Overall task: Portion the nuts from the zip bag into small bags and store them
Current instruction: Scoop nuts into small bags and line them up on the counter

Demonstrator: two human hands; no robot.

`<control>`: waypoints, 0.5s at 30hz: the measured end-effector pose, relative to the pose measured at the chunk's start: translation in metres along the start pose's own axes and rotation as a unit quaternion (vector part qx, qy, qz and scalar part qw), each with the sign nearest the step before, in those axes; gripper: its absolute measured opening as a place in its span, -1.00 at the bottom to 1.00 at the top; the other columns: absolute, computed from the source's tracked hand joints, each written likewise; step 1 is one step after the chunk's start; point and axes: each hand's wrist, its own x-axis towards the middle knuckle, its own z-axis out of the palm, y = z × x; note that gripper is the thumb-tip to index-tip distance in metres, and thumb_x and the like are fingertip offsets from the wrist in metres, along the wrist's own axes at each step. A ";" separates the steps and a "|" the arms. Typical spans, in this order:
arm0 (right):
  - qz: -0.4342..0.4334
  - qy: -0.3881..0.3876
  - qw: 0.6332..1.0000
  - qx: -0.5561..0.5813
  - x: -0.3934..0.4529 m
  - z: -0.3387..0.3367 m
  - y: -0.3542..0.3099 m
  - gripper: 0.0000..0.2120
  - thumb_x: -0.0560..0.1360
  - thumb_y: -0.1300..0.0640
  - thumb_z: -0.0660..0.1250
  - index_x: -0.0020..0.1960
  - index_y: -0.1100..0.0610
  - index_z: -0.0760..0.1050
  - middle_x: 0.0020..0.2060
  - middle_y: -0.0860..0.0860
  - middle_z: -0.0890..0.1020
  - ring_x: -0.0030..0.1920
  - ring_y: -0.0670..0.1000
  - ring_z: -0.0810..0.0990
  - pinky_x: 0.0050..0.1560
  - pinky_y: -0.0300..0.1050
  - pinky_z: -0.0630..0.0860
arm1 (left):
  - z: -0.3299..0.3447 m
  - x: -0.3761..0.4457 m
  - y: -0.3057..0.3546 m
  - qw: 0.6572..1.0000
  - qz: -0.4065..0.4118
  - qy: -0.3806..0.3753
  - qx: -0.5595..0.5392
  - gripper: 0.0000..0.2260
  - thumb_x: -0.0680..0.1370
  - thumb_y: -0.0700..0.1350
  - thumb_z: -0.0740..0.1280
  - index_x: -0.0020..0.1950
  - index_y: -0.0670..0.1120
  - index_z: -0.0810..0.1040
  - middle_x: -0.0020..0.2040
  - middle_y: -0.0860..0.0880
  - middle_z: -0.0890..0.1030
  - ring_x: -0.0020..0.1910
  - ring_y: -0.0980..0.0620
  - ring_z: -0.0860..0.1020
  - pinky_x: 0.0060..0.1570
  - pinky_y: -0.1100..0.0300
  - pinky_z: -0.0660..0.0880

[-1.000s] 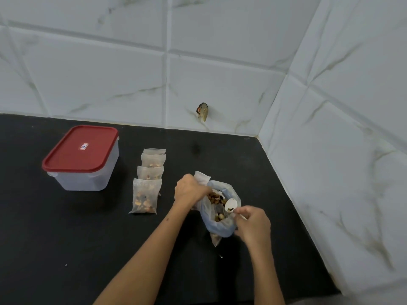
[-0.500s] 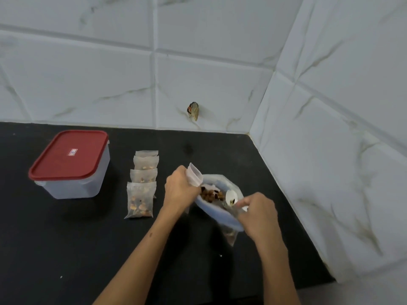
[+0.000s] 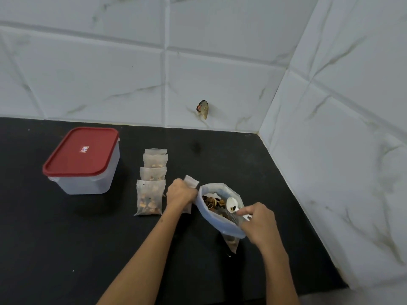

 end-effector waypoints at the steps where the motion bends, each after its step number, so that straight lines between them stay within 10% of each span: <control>1: -0.003 -0.003 1.000 -0.002 0.000 0.000 0.001 -0.69 0.45 0.27 0.41 0.16 0.06 0.55 0.18 0.01 0.52 0.16 -0.03 0.52 0.11 -0.15 0.53 | 0.004 0.000 0.004 1.000 -0.001 -0.007 0.017 -0.63 0.46 -0.05 0.43 0.17 -0.19 0.49 0.08 -0.18 0.59 0.04 -0.13 0.60 0.01 0.02 0.59; 9: 0.012 -0.001 0.999 -0.041 -0.008 -0.005 0.009 -0.62 0.40 0.21 0.47 0.19 0.03 0.51 0.15 -0.05 0.49 0.16 -0.05 0.50 0.11 -0.21 0.49 | -0.005 -0.009 0.028 0.990 0.134 0.016 0.025 -0.64 0.44 -0.18 0.45 0.18 -0.16 0.43 0.06 -0.11 0.54 0.05 -0.06 0.54 -0.09 0.11 0.51; 15: 0.106 -0.035 0.992 -0.067 -0.016 -0.009 0.008 -0.54 0.38 0.18 0.48 0.21 0.07 0.40 0.11 -0.02 0.47 0.18 -0.01 0.48 0.16 -0.13 0.46 | -0.024 -0.010 0.045 0.959 0.160 -0.164 -0.166 -0.59 0.47 -0.22 0.43 0.27 -0.25 0.41 0.08 -0.22 0.57 0.01 -0.11 0.62 -0.22 0.09 0.62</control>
